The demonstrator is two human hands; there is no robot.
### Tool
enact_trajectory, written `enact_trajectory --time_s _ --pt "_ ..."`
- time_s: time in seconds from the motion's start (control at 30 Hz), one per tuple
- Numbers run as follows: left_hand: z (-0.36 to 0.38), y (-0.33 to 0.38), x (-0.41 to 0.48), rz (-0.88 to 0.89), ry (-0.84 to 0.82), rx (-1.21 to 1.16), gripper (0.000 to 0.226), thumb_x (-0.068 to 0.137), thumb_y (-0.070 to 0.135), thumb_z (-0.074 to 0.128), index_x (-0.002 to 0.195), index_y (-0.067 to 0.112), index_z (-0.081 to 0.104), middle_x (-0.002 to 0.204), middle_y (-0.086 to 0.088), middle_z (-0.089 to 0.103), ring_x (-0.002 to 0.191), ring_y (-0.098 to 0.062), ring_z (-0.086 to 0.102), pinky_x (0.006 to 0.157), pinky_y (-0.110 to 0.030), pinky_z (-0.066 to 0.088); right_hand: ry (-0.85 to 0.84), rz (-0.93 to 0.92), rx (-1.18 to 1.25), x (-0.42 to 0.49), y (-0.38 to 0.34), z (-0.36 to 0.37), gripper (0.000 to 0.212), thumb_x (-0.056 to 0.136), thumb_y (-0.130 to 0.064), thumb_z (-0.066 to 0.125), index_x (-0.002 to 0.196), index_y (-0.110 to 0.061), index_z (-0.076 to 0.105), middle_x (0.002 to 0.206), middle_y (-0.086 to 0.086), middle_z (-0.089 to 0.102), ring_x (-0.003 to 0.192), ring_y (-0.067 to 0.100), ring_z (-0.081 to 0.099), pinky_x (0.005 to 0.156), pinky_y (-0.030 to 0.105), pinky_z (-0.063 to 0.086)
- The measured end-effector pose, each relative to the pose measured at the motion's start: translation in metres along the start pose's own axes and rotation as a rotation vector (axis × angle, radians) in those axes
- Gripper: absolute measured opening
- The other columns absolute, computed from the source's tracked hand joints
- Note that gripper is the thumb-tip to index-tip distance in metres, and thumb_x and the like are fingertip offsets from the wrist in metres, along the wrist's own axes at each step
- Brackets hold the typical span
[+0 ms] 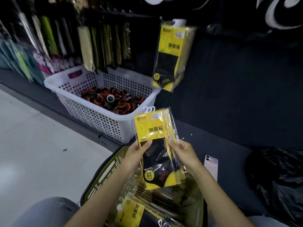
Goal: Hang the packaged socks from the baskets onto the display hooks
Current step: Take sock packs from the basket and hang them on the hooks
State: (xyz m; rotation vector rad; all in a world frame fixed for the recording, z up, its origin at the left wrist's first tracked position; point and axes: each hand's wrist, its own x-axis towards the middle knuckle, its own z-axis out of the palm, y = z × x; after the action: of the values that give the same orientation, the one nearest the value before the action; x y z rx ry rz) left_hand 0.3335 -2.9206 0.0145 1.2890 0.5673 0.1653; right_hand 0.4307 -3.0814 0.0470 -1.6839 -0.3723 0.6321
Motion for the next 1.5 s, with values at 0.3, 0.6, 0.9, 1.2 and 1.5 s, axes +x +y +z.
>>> enact_trajectory --time_s 0.3,0.6,0.9,1.2,1.5 --pt "0.002 0.11 -0.009 0.372 0.092 -0.034 0.032 0.077 0.044 0.068 0.106 0.031 0.067 0.102 0.009 0.073 0.093 -0.01 0.07 0.074 -0.025 0.056 -0.024 -0.151 0.155 0.004 -0.091 0.017 0.039 0.083 -0.046 0.061 0.109 -0.018 0.071 0.105 0.006 0.074 0.103 0.023 0.068 0.099 0.044 0.049" --pt "-0.03 0.181 0.002 0.509 0.169 0.008 0.021 0.081 0.04 0.065 0.101 0.04 0.061 0.093 0.034 0.067 0.084 0.019 0.059 0.074 -0.011 0.039 0.207 -0.347 0.204 0.03 -0.144 0.017 0.037 0.083 -0.043 0.056 0.095 -0.012 0.072 0.093 0.011 0.074 0.091 0.027 0.07 0.084 0.044 0.055" --pt "-0.07 0.238 0.015 0.599 0.279 -0.017 0.033 0.071 0.049 0.068 0.102 0.039 0.06 0.088 0.026 0.066 0.084 0.012 0.055 0.077 -0.02 0.039 0.322 -0.457 0.184 0.069 -0.186 0.003 0.021 0.094 -0.03 0.054 0.095 -0.017 0.071 0.09 0.003 0.076 0.085 0.022 0.073 0.077 0.041 0.058" --pt "-0.074 0.26 0.035 0.624 0.314 0.019 0.073 0.068 0.055 0.069 0.131 0.021 0.052 0.126 0.004 0.058 0.122 -0.019 0.048 0.102 -0.038 0.033 0.372 -0.373 0.149 0.124 -0.195 0.013 0.022 0.098 -0.024 0.052 0.095 -0.01 0.069 0.096 0.016 0.071 0.094 0.03 0.068 0.091 0.048 0.053" --pt "-0.065 0.262 0.05 0.641 0.262 0.008 0.017 0.079 0.041 0.068 0.088 0.039 0.055 0.09 0.025 0.057 0.082 0.01 0.048 0.09 -0.03 0.033 0.491 -0.187 0.31 0.18 -0.203 0.007 0.015 0.094 -0.022 0.059 0.086 -0.014 0.069 0.104 0.019 0.069 0.1 0.034 0.065 0.092 0.047 0.053"
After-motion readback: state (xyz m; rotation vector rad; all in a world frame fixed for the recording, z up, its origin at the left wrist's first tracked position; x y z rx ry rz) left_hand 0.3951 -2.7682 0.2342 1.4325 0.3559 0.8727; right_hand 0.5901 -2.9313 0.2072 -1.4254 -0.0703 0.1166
